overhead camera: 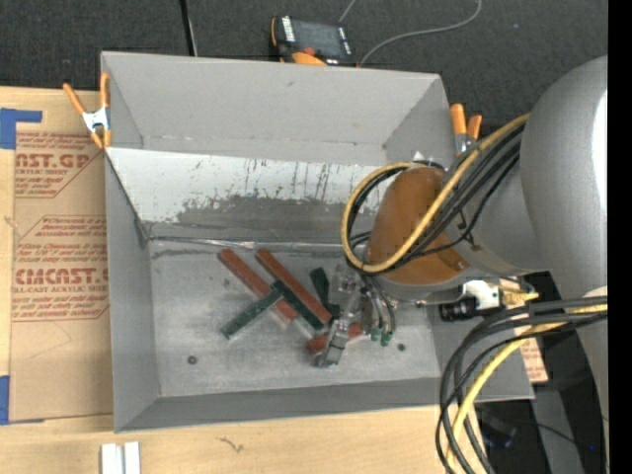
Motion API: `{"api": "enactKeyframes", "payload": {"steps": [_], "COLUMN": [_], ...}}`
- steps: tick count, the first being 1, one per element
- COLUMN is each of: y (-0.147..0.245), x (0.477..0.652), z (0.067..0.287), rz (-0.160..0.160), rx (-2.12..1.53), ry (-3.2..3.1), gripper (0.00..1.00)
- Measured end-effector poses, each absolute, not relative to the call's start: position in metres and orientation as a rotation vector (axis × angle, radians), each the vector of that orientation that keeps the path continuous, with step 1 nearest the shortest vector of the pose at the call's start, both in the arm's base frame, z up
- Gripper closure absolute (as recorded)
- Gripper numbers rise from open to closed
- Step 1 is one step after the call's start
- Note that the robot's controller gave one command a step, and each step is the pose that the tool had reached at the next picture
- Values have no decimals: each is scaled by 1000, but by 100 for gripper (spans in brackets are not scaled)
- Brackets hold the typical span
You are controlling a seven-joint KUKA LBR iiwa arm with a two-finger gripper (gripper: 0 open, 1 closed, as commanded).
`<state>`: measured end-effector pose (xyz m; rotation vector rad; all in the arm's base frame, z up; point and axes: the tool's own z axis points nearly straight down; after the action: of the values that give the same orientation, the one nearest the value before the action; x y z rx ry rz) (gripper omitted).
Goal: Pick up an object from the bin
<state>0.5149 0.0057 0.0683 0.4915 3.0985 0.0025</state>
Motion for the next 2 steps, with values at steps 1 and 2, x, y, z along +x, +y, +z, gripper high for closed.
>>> {"api": "enactKeyframes", "payload": {"steps": [1,2], "y": [5,-4], "x": [516,518], "z": [72,72], "rz": [2,2], "rx": [488,-43], "ry": [3100,3132], "gripper": [100,100]}}
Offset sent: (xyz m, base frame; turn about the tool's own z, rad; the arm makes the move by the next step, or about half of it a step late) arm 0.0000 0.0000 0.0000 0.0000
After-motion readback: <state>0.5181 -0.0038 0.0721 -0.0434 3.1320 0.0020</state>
